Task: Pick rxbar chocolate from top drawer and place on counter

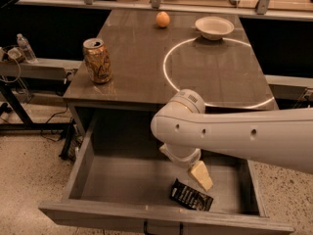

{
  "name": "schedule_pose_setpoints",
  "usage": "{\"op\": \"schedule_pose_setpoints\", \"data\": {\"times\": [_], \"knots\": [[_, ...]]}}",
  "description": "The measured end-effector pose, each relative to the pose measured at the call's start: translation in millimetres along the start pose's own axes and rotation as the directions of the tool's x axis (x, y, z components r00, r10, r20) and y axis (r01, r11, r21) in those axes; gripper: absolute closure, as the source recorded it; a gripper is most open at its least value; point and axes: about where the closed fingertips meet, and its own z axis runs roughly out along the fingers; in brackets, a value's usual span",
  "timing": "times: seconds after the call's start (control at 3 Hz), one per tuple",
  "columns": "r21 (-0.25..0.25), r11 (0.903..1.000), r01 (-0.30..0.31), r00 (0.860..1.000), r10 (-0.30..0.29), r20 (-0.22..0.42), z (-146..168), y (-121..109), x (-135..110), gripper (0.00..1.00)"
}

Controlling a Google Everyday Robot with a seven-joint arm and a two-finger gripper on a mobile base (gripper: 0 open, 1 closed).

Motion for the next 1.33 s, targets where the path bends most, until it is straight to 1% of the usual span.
{"op": "schedule_pose_setpoints", "data": {"times": [0.33, 0.67, 1.0, 1.33], "knots": [[-0.034, 0.9952, 0.091, 0.996, -0.092, -0.011, 12.5, 5.1, -15.9, 0.0], [-0.049, 0.9871, 0.153, 0.988, -0.153, 0.0, 23.0, 15.4, -26.3, 0.0], [-0.048, 0.9839, 0.172, 0.985, -0.172, 0.007, 26.8, 24.9, -28.4, 0.0], [-0.029, 0.984, 0.176, 0.984, -0.175, 0.019, 29.6, 35.5, -25.8, 0.19]]}}
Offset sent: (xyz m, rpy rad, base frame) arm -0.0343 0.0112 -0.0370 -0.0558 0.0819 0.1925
